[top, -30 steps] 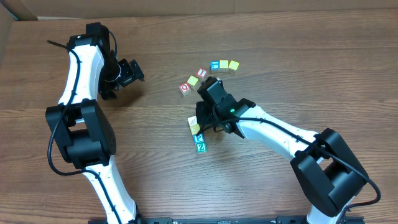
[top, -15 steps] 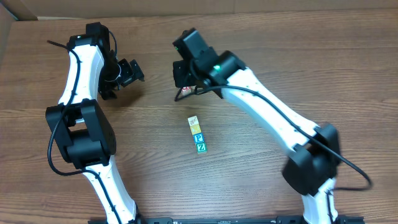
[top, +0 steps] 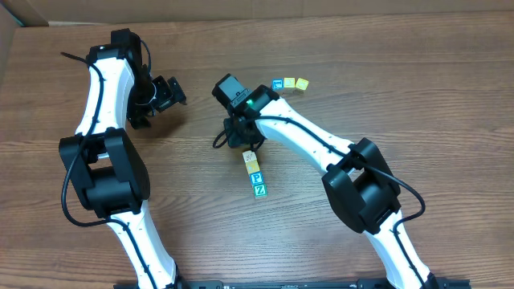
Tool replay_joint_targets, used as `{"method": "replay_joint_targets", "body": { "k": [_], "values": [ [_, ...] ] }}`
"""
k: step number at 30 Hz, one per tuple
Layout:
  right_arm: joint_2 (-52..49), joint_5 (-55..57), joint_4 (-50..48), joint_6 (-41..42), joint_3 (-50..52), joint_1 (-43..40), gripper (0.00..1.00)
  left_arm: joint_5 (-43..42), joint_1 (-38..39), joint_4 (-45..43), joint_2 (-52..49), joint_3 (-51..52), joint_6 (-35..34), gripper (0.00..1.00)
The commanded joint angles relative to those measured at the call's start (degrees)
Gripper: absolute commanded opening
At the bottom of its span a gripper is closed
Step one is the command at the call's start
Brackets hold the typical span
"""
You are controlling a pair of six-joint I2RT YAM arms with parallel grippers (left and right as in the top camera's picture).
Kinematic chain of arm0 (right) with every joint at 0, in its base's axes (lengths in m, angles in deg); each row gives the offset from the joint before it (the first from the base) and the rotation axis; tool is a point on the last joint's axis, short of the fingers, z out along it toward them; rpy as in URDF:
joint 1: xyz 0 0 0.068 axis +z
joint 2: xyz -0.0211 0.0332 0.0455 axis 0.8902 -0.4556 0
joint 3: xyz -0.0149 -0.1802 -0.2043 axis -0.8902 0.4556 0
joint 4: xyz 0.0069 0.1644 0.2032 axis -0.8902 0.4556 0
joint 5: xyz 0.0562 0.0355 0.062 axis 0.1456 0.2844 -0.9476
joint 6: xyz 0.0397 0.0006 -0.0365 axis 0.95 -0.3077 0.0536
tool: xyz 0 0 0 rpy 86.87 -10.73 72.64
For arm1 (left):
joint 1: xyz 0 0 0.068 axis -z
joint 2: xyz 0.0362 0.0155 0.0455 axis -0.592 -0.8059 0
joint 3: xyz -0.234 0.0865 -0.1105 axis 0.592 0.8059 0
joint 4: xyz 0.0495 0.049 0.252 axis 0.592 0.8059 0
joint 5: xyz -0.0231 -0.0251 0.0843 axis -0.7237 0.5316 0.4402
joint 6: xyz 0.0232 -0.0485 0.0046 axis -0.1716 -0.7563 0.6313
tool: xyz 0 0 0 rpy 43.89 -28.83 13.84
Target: Flip 4 blocks
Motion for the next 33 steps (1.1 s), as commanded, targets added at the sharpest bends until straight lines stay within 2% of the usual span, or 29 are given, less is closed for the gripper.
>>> {"method": "replay_joint_targets", "body": {
  "k": [1,33],
  "values": [
    [0.8,-0.1,1.1,-0.2,1.0,0.8,0.04,0.3,0.4,0.0,0.2,-0.1,0.1,1.00],
    [0.6,3.0,5.8,1.7,1.0,1.4,0.04,0.3,0.4,0.0,0.2,-0.1,0.1,1.00]
  ]
}}
